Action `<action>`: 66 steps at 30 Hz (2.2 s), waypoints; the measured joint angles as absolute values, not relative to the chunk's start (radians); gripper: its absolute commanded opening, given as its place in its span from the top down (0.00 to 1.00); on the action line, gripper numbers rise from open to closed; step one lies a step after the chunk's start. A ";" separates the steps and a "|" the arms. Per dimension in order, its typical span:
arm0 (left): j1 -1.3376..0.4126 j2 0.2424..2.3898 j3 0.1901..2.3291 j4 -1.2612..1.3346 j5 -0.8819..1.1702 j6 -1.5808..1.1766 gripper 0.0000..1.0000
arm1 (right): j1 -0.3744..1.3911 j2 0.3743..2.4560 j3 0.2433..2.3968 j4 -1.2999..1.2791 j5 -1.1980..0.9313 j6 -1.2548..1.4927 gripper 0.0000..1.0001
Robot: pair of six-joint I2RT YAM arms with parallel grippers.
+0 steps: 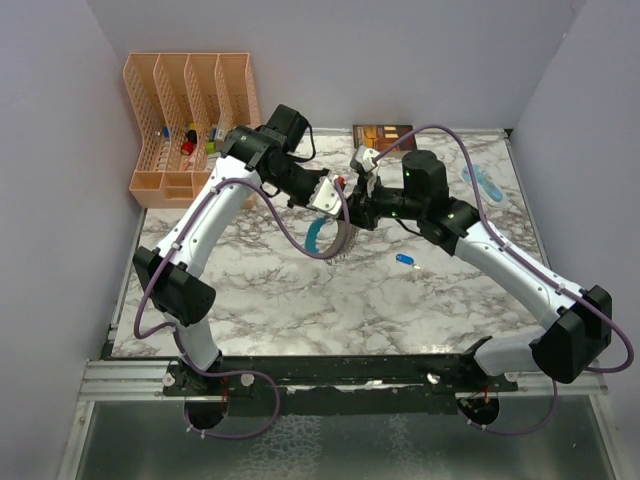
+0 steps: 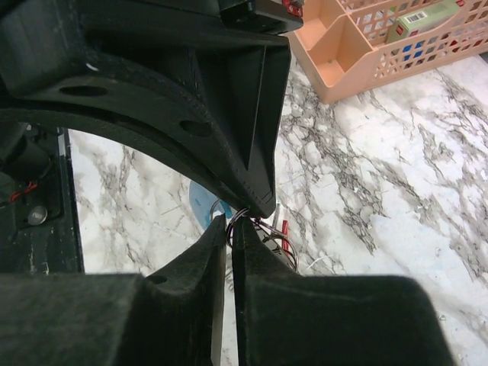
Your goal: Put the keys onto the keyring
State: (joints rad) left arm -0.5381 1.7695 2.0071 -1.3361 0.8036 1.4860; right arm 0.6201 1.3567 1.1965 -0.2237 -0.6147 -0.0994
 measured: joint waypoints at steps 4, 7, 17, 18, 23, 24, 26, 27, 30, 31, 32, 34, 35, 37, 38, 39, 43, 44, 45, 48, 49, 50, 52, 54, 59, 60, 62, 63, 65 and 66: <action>-0.537 1.769 2.007 -1.336 0.803 1.470 1.00 | 0.621 1.356 1.190 -0.211 -0.611 -0.091 0.99; -0.537 1.769 2.007 -1.328 0.802 1.445 0.95 | 0.621 1.347 1.177 -0.194 -0.603 -0.079 0.99; -0.505 1.769 2.008 -1.207 0.852 1.296 0.80 | 0.620 1.250 1.102 -0.157 -0.535 -0.065 0.99; -0.495 1.769 2.008 -1.189 0.861 1.277 0.79 | 0.620 1.245 1.098 -0.157 -0.535 -0.065 0.99; -0.442 1.769 2.008 -1.095 0.927 1.163 0.78 | 0.618 1.223 1.084 -0.156 -0.535 -0.070 0.99; -0.433 1.767 2.004 -1.076 0.941 1.146 0.78 | 0.618 1.217 1.081 -0.155 -0.535 -0.073 0.99; -0.415 1.759 1.991 -1.045 0.969 1.111 0.78 | 0.615 1.201 1.077 -0.148 -0.534 -0.079 0.99; -0.410 1.756 1.987 -1.035 0.981 1.099 0.78 | 0.614 1.194 1.076 -0.140 -0.534 -0.082 0.99; -0.408 1.753 1.982 -1.012 1.024 1.064 0.78 | 0.613 1.164 1.066 -0.088 -0.530 -0.084 0.99; -0.408 1.753 1.982 -1.005 1.042 1.050 0.78 | 0.613 1.153 1.058 -0.064 -0.527 -0.083 0.99; -0.408 1.753 1.982 -0.998 1.055 1.039 0.78 | 0.613 1.142 1.045 -0.036 -0.524 -0.082 0.99; -0.408 1.752 1.982 -0.981 1.082 1.010 0.78 | 0.613 1.107 0.997 0.047 -0.513 -0.068 0.99; -0.408 1.752 1.982 -0.969 1.096 0.996 0.78 | 0.612 1.088 0.965 0.091 -0.508 -0.058 0.99; -0.408 1.752 1.982 -0.948 1.122 0.968 0.78 | 0.611 1.071 0.927 0.156 -0.503 -0.043 0.99; -0.408 1.752 1.982 -0.938 1.136 0.952 0.78 | 0.611 1.070 0.918 0.181 -0.500 -0.035 0.99; -0.408 1.752 1.982 -0.929 1.145 0.941 0.78 | 0.611 1.072 0.910 0.213 -0.494 -0.025 0.99; -0.408 1.752 1.982 -0.917 1.174 0.913 0.78 | 0.611 1.074 0.865 0.336 -0.476 0.017 0.99; -0.408 1.752 1.982 -0.916 1.185 0.908 0.78 | 0.611 1.073 0.852 0.365 -0.469 0.027 0.99; -0.408 1.752 1.982 -0.916 1.192 0.904 0.78 | 0.611 1.072 0.837 0.397 -0.461 0.036 0.99; -0.408 1.752 1.982 -0.907 1.222 0.877 0.78 | 0.611 1.067 0.789 0.489 -0.438 0.070 0.99; -0.408 1.752 1.983 -0.902 1.234 0.862 0.78 | 0.611 1.066 0.776 0.512 -0.431 0.076 0.99; -0.408 1.752 1.985 -0.897 1.244 0.849 0.78 | 0.611 1.065 0.763 0.539 -0.425 0.085 0.99; -0.408 1.752 1.989 -0.887 1.264 0.826 0.77 | 0.611 1.063 0.739 0.586 -0.411 0.099 0.99; -0.408 1.752 1.992 -0.868 1.282 0.796 0.76 | 0.611 1.061 0.724 0.626 -0.399 0.109 0.99; -0.408 1.752 2.000 -0.801 1.330 0.700 0.74 | 0.611 1.061 0.693 0.754 -0.375 0.138 0.99; -0.409 1.752 2.000 -0.787 1.339 0.682 0.74 | 0.611 1.061 0.692 0.769 -0.373 0.141 0.99; -0.413 1.752 2.000 -0.763 1.355 0.647 0.74 | 0.611 1.062 0.692 0.794 -0.370 0.147 0.99; -0.416 1.752 2.000 -0.752 1.363 0.632 0.73 | 0.611 1.063 0.692 0.804 -0.369 0.150 0.99; -0.425 1.752 2.000 -0.731 1.379 0.597 0.73 | 0.611 1.066 0.692 0.830 -0.366 0.155 0.99; -0.428 1.752 2.000 -0.721 1.386 0.584 0.73 | 0.611 1.068 0.691 0.842 -0.364 0.157 0.99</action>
